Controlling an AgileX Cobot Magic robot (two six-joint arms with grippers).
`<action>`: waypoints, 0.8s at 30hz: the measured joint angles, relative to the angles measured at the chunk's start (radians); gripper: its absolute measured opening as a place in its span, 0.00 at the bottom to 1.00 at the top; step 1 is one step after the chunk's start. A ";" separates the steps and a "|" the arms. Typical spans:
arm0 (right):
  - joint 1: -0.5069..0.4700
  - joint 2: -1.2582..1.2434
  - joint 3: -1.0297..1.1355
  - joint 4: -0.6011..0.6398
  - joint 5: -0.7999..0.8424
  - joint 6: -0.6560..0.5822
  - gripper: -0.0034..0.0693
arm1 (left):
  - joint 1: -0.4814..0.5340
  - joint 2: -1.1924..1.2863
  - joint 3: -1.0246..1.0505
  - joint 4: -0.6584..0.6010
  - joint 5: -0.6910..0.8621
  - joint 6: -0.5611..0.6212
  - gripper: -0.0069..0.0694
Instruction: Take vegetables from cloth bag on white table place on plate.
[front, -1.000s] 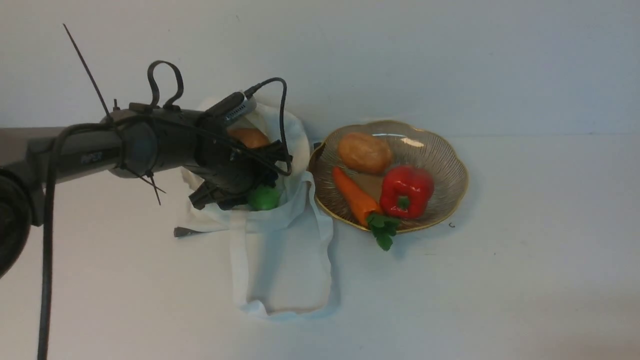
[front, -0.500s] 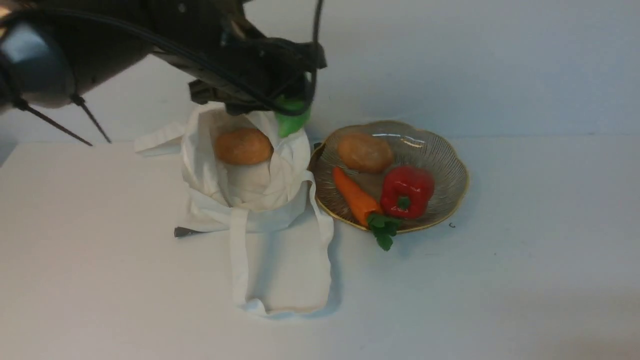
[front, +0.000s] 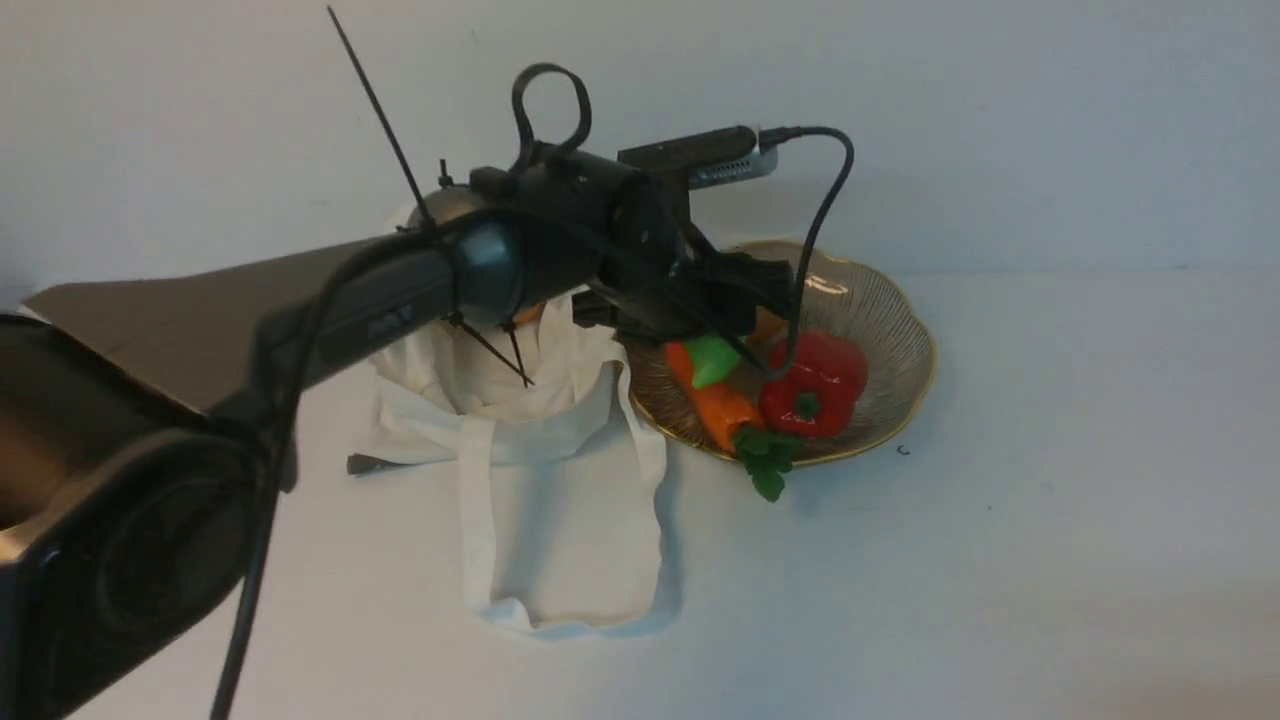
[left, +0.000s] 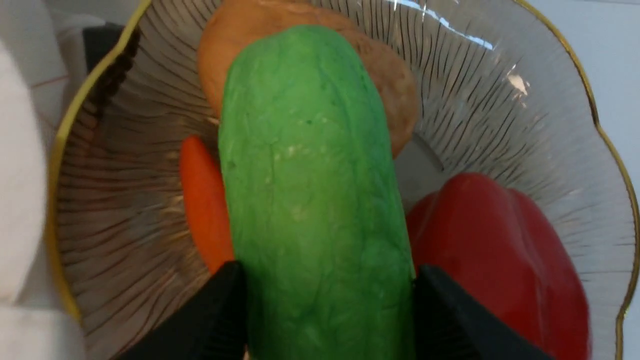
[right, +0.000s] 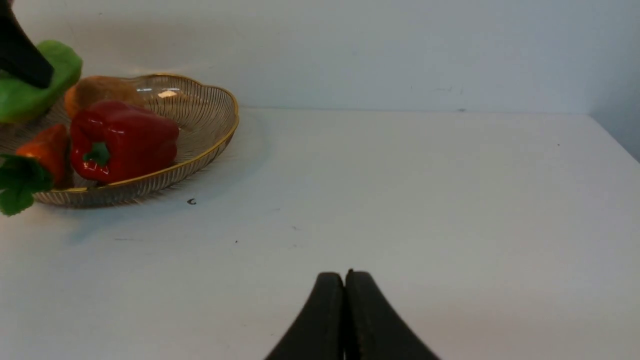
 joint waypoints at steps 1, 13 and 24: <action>0.000 0.000 0.000 0.000 0.000 0.000 0.03 | -0.001 0.008 -0.002 0.000 -0.013 0.000 0.58; 0.000 0.000 0.000 0.000 0.000 0.000 0.03 | -0.021 -0.031 -0.025 0.040 0.110 0.053 0.87; 0.000 0.000 0.000 0.000 0.000 0.000 0.03 | -0.021 -0.431 -0.109 0.221 0.648 0.169 0.20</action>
